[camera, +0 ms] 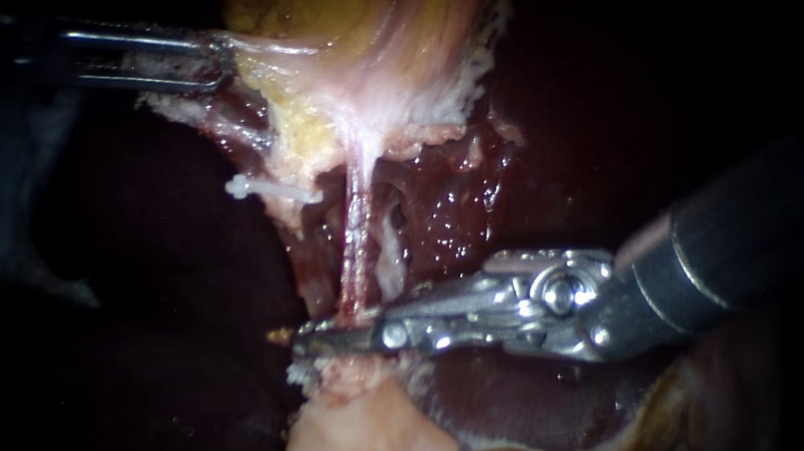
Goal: Going back first clip right tube
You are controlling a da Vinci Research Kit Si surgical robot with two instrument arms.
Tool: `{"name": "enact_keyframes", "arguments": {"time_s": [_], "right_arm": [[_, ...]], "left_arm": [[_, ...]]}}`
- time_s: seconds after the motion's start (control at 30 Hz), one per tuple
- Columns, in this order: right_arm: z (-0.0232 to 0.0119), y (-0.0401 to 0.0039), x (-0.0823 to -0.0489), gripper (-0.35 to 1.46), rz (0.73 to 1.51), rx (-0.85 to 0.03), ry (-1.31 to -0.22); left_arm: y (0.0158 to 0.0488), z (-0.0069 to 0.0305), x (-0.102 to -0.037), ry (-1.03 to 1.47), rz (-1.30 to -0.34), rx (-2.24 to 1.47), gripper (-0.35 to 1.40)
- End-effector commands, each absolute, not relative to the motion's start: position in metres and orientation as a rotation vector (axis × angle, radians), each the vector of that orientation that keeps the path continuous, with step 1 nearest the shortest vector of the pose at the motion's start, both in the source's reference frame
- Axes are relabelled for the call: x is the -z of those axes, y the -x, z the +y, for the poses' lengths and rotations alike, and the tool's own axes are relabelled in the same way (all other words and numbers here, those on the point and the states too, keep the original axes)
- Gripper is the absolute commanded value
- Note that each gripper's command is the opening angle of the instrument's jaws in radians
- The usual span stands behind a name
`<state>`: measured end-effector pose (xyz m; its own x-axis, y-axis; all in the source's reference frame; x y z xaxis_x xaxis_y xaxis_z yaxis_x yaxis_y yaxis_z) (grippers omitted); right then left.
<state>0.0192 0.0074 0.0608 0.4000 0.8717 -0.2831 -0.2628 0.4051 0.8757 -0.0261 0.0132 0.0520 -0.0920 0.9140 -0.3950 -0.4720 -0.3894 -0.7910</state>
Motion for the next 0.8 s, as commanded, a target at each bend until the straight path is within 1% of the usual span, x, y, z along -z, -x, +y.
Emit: {"name": "enact_keyframes", "arguments": {"time_s": [0.03, 0.07, 0.1, 0.13, 0.17, 0.23, 0.27, 0.3, 0.37, 0.43, 0.57, 0.67, 0.73, 0.8], "right_arm": [[0.0073, -0.0192, -0.061, -0.35, 0.858, -0.831, -0.863], [0.0073, -0.0192, -0.0612, -0.35, 0.861, -0.821, -0.88], [0.0072, -0.0192, -0.0614, -0.27, 0.874, -0.816, -0.894], [0.007, -0.0191, -0.0616, -0.04, 0.901, -0.819, -0.9], [0.007, -0.0192, -0.0618, 0.13, 0.924, -0.822, -0.905], [0.0069, -0.0193, -0.0621, 0.34, 0.965, -0.828, -0.914], [0.0069, -0.0195, -0.0622, 0.38, 0.974, -0.831, -0.915], [0.0069, -0.0196, -0.0622, 0.41, 0.983, -0.833, -0.917], [0.0069, -0.0199, -0.0624, 0.45, 1.002, -0.802, -0.9], [0.0068, -0.02, -0.0625, 0.45, 1.008, -0.784, -0.892], [0.0066, -0.0199, -0.0633, 0.45, 1.038, -0.711, -0.842], [0.0066, -0.0198, -0.0645, 0.48, 1.066, -0.639, -0.743], [0.0068, -0.0197, -0.0651, 0.48, 1.061, -0.607, -0.681], [0.007, -0.0194, -0.0657, 0.5, 1.056, -0.528, -0.598]], "left_arm": [[0.0261, 0.0132, -0.052, 1.102, -0.587, -1.692, -0.35], [0.0261, 0.0132, -0.052, 1.102, -0.587, -1.692, -0.35], [0.0261, 0.0132, -0.052, 1.102, -0.587, -1.692, -0.35], [0.0261, 0.0132, -0.052, 1.102, -0.587, -1.692, -0.35], [0.0261, 0.0132, -0.052, 1.102, -0.587, -1.692, -0.35], [0.0261, 0.0132, -0.0521, 1.102, -0.587, -1.692, -0.35], [0.0261, 0.0132, -0.0521, 1.102, -0.587, -1.692, -0.35], [0.0261, 0.0132, -0.0521, 1.103, -0.587, -1.692, -0.35], [0.0261, 0.0132, -0.0521, 1.103, -0.587, -1.692, -0.35], [0.0261, 0.0132, -0.0521, 1.103, -0.587, -1.692, -0.35], [0.0261, 0.0132, -0.0521, 1.103, -0.587, -1.692, -0.35], [0.0261, 0.0132, -0.0521, 1.103, -0.587, -1.692, -0.35], [0.0261, 0.0131, -0.0522, 1.103, -0.587, -1.692, -0.35], [0.026, 0.0131, -0.0522, 1.103, -0.587, -1.693, -0.35]]}}
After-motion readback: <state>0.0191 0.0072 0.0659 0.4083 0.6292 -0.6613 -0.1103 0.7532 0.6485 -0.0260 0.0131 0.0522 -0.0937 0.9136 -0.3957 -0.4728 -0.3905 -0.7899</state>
